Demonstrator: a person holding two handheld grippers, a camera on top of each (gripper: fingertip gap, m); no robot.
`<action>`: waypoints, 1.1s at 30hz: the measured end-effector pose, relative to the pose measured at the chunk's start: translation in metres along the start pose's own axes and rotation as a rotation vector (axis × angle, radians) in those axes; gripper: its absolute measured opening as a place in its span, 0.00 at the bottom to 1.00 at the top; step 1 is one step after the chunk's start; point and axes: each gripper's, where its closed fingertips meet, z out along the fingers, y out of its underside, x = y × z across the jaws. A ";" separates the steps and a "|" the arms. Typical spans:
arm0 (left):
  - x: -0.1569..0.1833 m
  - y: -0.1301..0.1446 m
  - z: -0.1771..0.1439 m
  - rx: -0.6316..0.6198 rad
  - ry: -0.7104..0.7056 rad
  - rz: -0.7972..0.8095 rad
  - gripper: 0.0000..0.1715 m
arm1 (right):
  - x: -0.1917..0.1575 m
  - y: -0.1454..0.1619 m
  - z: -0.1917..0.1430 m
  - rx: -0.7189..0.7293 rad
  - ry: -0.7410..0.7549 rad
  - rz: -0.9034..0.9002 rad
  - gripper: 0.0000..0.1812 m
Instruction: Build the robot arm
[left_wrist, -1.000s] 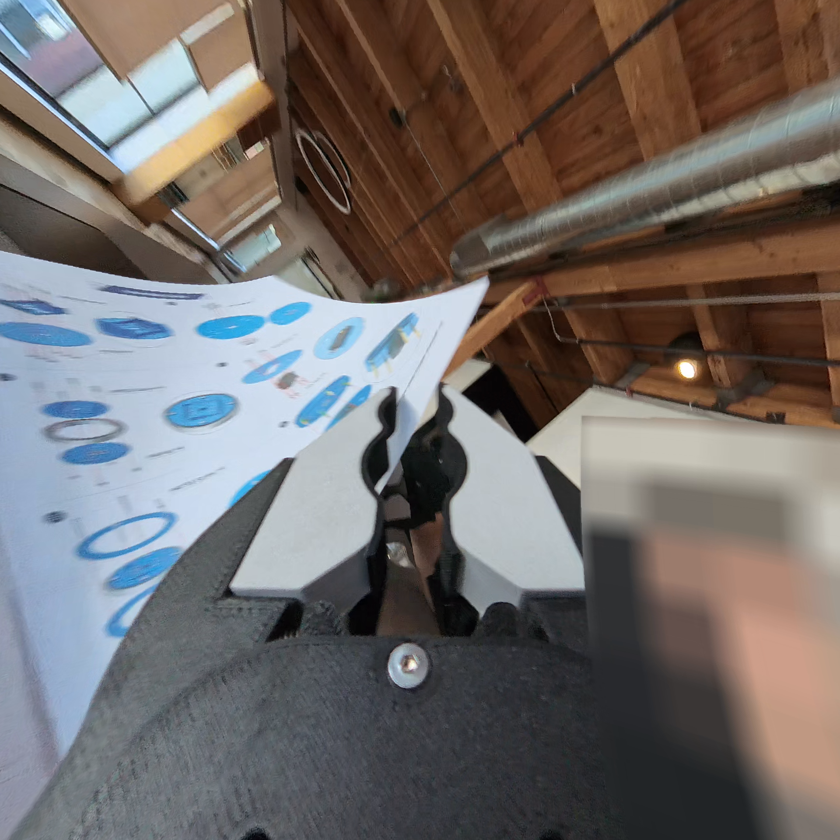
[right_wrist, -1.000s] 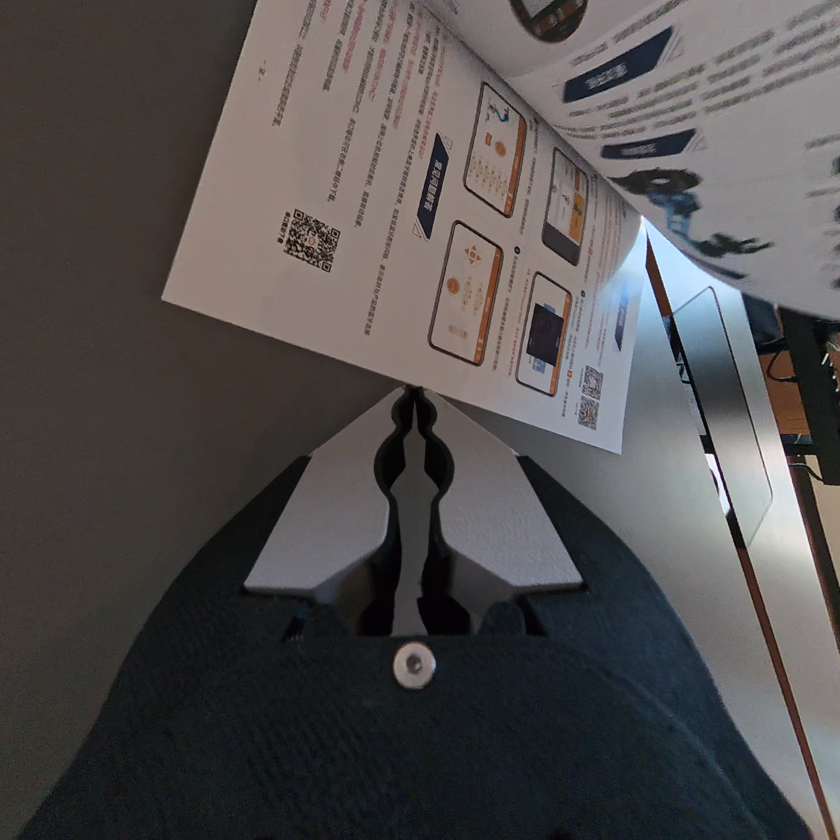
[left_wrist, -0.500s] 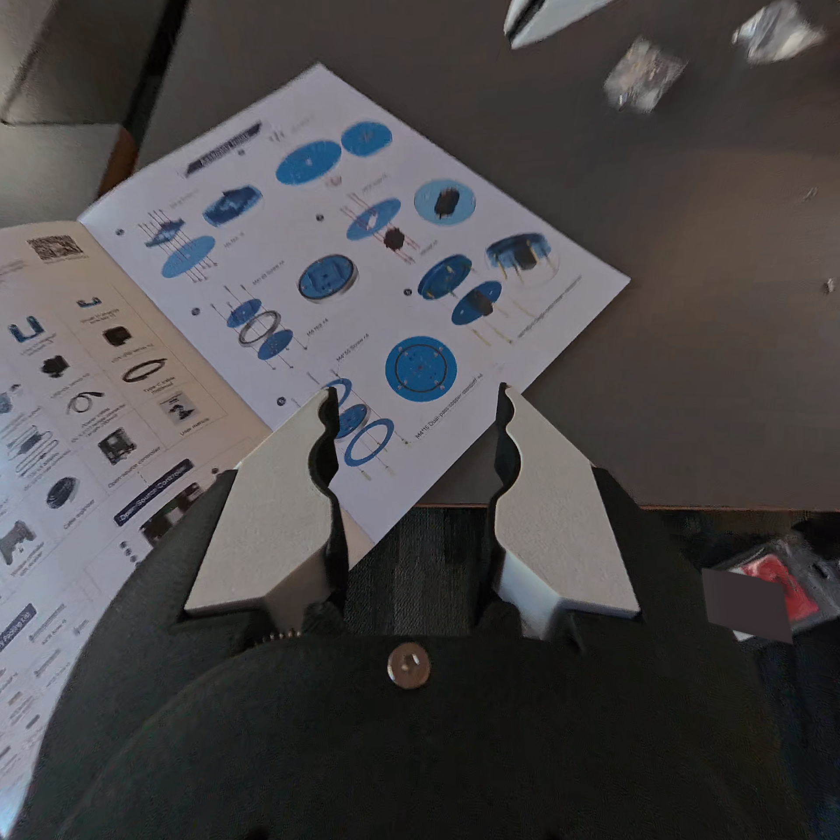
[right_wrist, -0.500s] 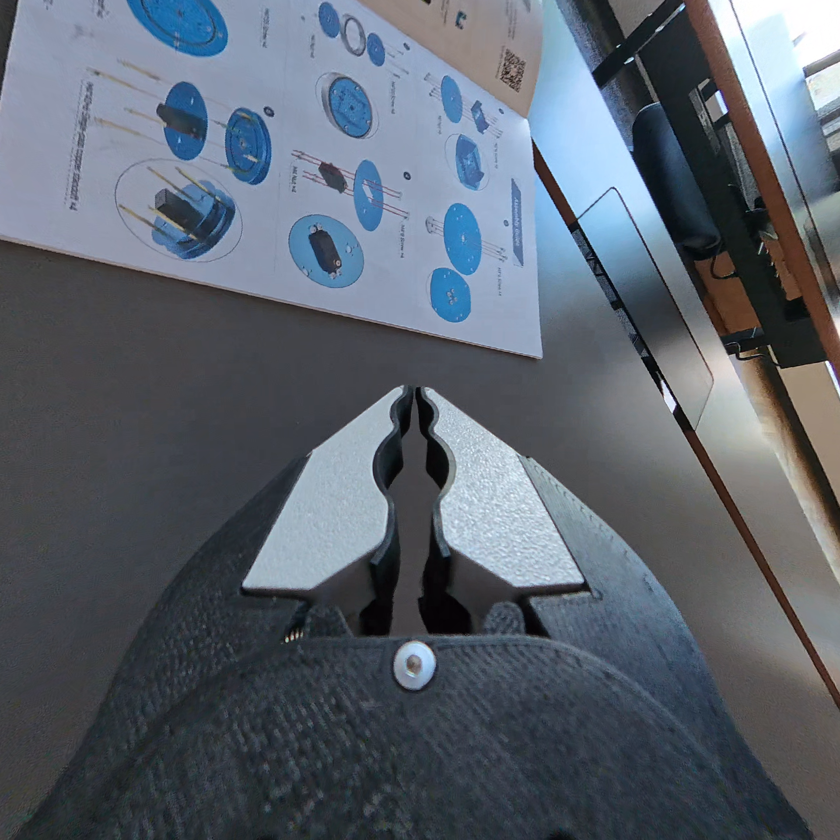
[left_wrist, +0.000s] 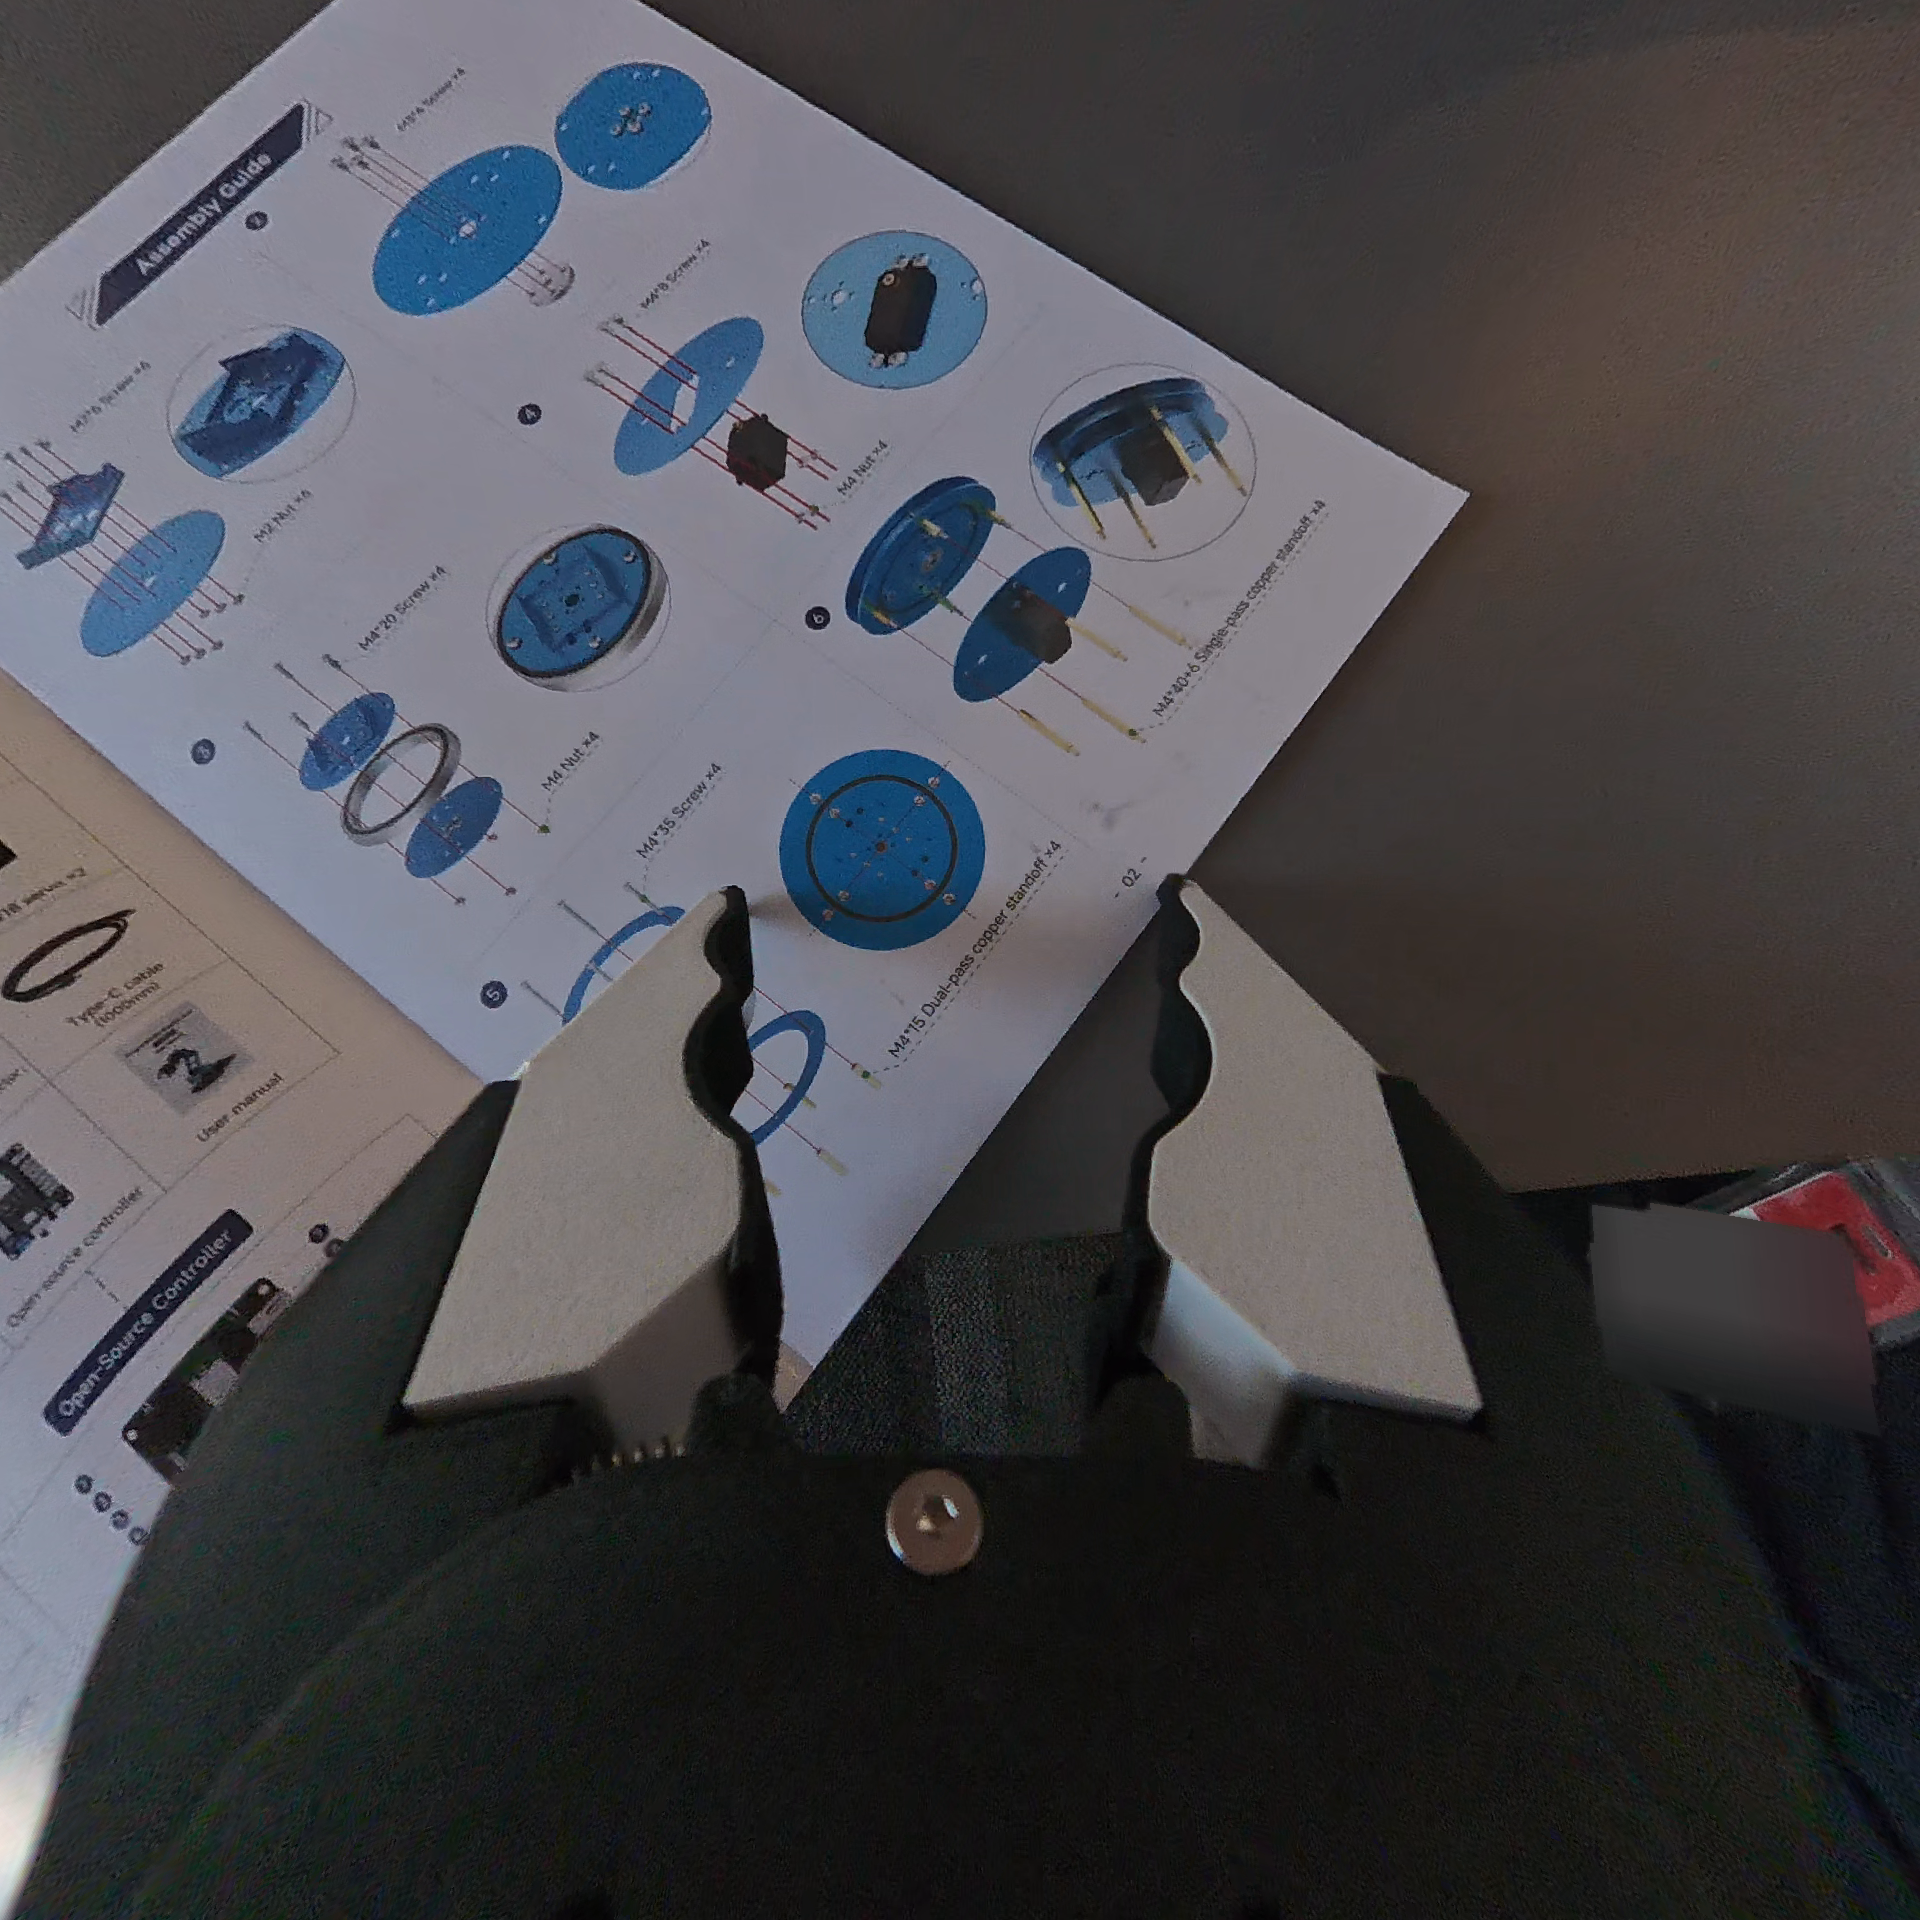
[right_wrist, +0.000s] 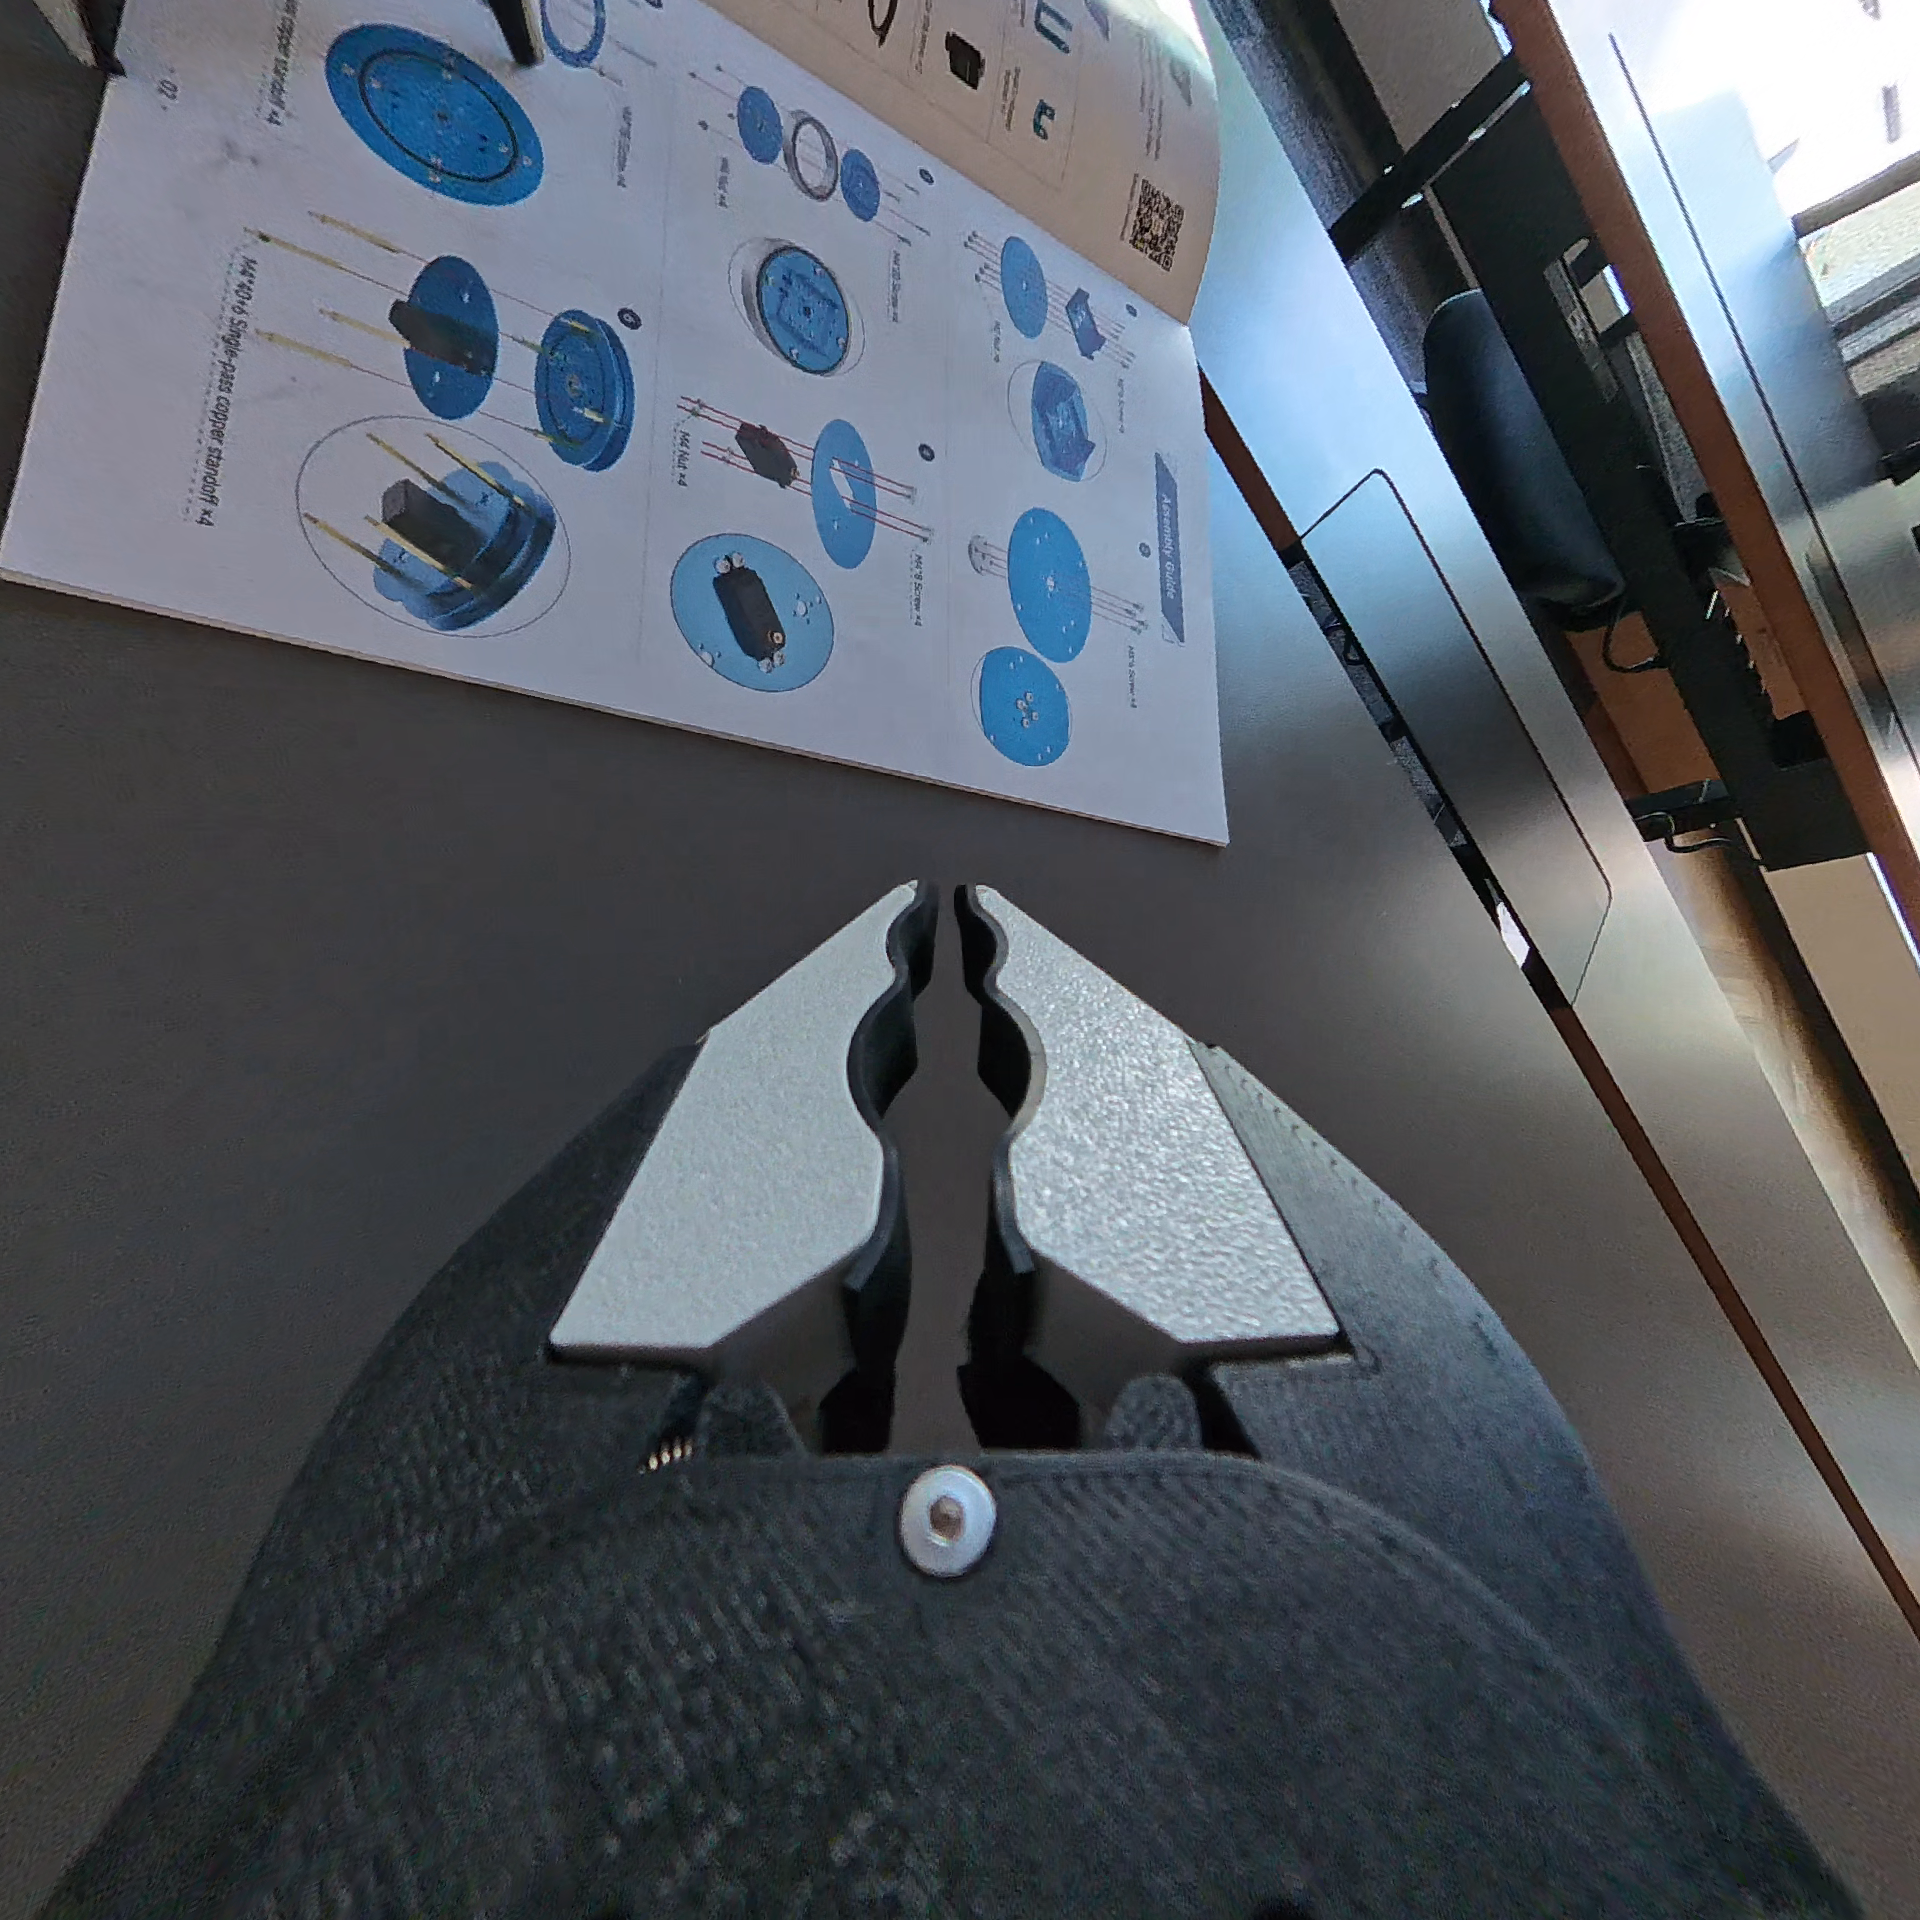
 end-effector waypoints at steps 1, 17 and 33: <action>-0.001 -0.001 0.001 -0.001 0.006 -0.016 0.45 | 0.000 0.000 0.000 -0.004 0.000 -0.002 0.02; 0.023 -0.060 0.054 0.041 -0.029 -0.068 0.47 | 0.000 0.007 0.002 -0.025 -0.009 0.002 0.04; 0.141 -0.025 -0.246 0.582 -0.231 -0.363 0.49 | 0.001 -0.046 -0.024 0.311 -0.084 0.182 0.17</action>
